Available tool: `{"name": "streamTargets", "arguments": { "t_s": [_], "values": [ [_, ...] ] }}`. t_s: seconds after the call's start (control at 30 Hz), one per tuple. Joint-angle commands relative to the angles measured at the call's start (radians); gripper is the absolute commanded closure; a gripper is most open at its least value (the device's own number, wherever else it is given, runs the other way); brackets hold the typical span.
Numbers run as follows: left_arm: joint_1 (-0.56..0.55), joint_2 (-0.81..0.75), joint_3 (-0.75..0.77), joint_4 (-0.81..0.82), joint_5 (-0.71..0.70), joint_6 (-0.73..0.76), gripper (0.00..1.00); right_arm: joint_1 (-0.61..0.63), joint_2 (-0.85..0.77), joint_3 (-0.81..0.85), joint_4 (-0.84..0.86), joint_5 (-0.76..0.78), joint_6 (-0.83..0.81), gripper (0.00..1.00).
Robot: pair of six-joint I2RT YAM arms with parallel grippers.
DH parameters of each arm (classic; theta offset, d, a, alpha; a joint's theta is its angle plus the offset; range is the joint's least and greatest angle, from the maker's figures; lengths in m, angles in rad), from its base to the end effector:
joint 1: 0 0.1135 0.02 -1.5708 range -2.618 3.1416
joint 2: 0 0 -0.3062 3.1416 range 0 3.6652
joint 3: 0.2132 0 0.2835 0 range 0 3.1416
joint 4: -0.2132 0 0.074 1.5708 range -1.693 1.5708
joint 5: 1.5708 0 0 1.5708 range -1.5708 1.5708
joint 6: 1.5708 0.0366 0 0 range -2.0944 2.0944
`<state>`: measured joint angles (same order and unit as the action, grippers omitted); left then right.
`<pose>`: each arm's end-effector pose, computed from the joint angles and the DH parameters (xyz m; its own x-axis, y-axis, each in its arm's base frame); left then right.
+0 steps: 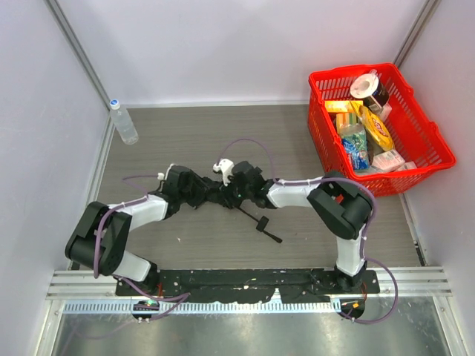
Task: Put away the umbrella
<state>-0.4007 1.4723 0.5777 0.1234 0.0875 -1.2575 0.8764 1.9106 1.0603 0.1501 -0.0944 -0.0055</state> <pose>0.2651 -0.1158 0.1627 -0.6224 -0.7656 -0.1631 -0.4730 0.5338 -0.7009 0.2753 0.3360 0.1624 -0.4079 -0.4983 -0.7650 -0.8134 0.5790 0.0565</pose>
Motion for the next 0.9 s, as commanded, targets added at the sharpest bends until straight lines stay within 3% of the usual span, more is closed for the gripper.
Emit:
{"name": "streamTargets", "arguments": {
  "t_s": [0.0, 0.03, 0.1, 0.2, 0.4, 0.5, 0.57, 0.63, 0.7, 0.8, 0.87],
  "values": [
    [-0.015, -0.006, -0.101, -0.261, -0.051, 0.087, 0.36, -0.072, 0.137, -0.103, 0.178, -0.500, 0.153, 0.99],
    [-0.016, -0.015, -0.101, -0.265, -0.061, 0.095, 0.20, -0.083, 0.160, -0.106, 0.234, -0.574, 0.197, 0.99],
    [-0.015, -0.024, -0.098, -0.268, -0.072, 0.112, 0.12, -0.115, 0.203, -0.118, 0.339, -0.707, 0.281, 0.99],
    [-0.015, -0.012, -0.101, -0.269, -0.080, 0.125, 0.09, -0.157, 0.257, -0.140, 0.515, -0.832, 0.438, 0.99],
    [-0.013, 0.065, -0.118, -0.235, -0.146, 0.159, 0.16, -0.189, 0.344, -0.155, 0.854, -0.962, 0.722, 0.99],
    [-0.013, 0.079, -0.122, -0.222, -0.167, 0.182, 0.27, -0.211, 0.410, -0.142, 1.012, -1.013, 0.876, 0.99],
    [-0.013, 0.079, -0.121, -0.217, -0.175, 0.208, 0.39, -0.217, 0.426, -0.140, 1.043, -1.035, 0.917, 0.99],
    [-0.015, 0.071, -0.124, -0.214, -0.178, 0.225, 0.54, -0.220, 0.415, -0.141, 0.996, -1.030, 0.882, 0.99],
    [-0.013, 0.062, -0.125, -0.206, -0.175, 0.234, 0.67, -0.218, 0.380, -0.131, 0.811, -1.009, 0.761, 0.99],
    [-0.013, 0.060, -0.124, -0.203, -0.164, 0.231, 0.95, -0.215, 0.314, -0.083, 0.378, -0.912, 0.453, 0.99],
    [-0.013, 0.063, -0.125, -0.197, -0.154, 0.227, 0.99, -0.212, 0.295, -0.031, 0.153, -0.834, 0.316, 0.99]
  ]
}}
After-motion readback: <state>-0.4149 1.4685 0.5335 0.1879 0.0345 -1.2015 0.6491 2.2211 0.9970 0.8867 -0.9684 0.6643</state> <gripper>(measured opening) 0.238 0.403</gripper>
